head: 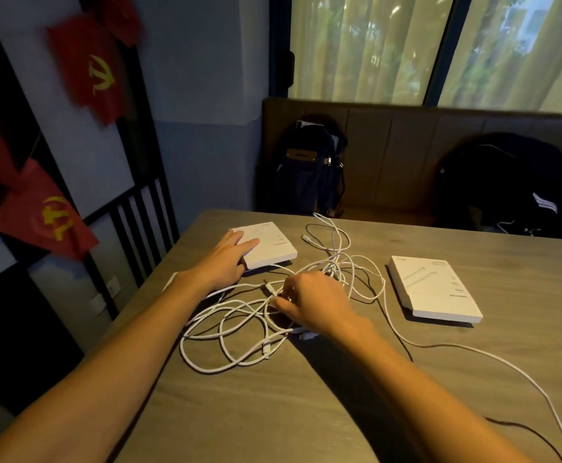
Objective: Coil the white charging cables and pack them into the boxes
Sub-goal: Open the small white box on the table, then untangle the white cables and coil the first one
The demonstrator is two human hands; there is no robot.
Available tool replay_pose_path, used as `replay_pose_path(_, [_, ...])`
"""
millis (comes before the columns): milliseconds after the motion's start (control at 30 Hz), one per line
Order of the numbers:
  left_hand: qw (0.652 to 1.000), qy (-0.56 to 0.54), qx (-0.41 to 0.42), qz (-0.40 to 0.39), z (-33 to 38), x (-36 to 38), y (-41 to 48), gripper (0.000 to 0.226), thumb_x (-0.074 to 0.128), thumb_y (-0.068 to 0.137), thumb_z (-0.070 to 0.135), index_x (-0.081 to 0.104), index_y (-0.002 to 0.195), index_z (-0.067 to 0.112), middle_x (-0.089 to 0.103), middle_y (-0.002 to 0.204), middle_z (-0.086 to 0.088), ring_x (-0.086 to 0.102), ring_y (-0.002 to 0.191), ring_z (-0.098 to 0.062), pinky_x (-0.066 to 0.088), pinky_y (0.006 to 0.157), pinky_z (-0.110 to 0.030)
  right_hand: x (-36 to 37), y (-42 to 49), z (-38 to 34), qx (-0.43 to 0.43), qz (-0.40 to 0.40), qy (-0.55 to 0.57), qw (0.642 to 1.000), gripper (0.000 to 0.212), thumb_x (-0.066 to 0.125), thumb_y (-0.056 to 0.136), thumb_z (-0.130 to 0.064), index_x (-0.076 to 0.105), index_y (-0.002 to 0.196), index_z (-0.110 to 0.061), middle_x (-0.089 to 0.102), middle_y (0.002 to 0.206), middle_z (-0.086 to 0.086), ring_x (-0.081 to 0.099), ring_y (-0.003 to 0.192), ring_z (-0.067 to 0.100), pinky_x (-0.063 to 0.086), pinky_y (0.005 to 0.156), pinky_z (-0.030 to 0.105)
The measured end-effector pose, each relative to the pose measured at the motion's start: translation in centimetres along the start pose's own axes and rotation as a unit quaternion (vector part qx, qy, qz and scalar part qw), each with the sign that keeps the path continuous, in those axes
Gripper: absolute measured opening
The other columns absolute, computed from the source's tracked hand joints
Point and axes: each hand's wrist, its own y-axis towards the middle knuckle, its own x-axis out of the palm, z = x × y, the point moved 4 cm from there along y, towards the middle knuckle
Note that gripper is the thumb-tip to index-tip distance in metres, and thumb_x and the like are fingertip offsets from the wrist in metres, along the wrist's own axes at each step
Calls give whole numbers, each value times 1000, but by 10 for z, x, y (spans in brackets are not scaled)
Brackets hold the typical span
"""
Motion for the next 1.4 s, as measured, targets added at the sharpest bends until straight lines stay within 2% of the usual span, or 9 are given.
replay_pose_path(167, [997,-61,24,41,22,-15,-26,59,56,96,-3,52,145,30,38,157,2,34,144,-18,36,116,-33,3,7,-9,-6,16,-27,999,25,64,94,-38,73,106,-19,67,102,4,64,95,23,58,79,41])
replay_pose_path(333, [983,-122,137,-10,79,-15,-64,24,54,104,27,66,125,30,66,118,11,59,106,-1,49,89,-20,-15,-7,-3,-30,43,-7,999,18,68,91,-39,71,103,-25,71,95,-1,67,87,20,59,78,41])
replay_pose_path(467, [981,-138,139,2,97,-15,-68,18,56,104,27,73,107,21,69,96,6,61,90,-6,49,82,-28,-39,-29,1,-20,71,6,997,25,63,96,-31,59,118,-21,71,100,2,68,90,21,58,81,39])
replay_pose_path(633, [969,-165,164,82,110,-50,-80,21,54,104,23,72,95,23,65,84,11,58,78,3,42,68,-13,-64,-47,20,-10,77,-53,996,30,69,90,-35,59,117,-25,66,112,-1,57,107,18,48,87,30])
replay_pose_path(733, [959,-219,144,111,106,-78,-92,26,52,105,21,72,89,20,64,74,6,55,65,3,41,60,-11,-73,-55,41,28,86,-25,996,19,60,95,-38,61,108,-25,70,101,-2,59,94,16,44,71,26])
replay_pose_path(900, [918,-353,133,-119,123,-62,-109,24,42,109,17,63,98,12,68,78,-1,66,78,-9,52,79,-22,-96,-55,47,16,151,139,979,14,47,104,-32,54,109,-20,70,95,1,67,85,16,57,73,34])
replay_pose_path(1033, [840,-490,162,-166,149,-46,-120,28,41,107,30,52,89,13,55,71,0,60,75,-17,52,87,-34,-110,-59,43,13,225,408,885,11,47,106,-22,57,105,-16,63,79,-1,68,69,17,60,65,35])
replay_pose_path(1267, [604,-780,143,-79,192,-58,-105,33,35,109,26,57,93,8,58,78,-7,64,86,-22,54,95,-38,-87,-66,33,-5,133,225,965,10,57,98,-25,66,99,-21,67,79,-3,61,70,10,51,65,29])
replay_pose_path(1400, [697,-708,98,56,181,-45,-81,43,30,112,27,67,99,9,76,107,-12,68,118,-25,43,115,-44,-70,-79,42,69,11,300,951,19,57,100,-34,71,100,-22,72,84,5,64,71,11,57,67,26])
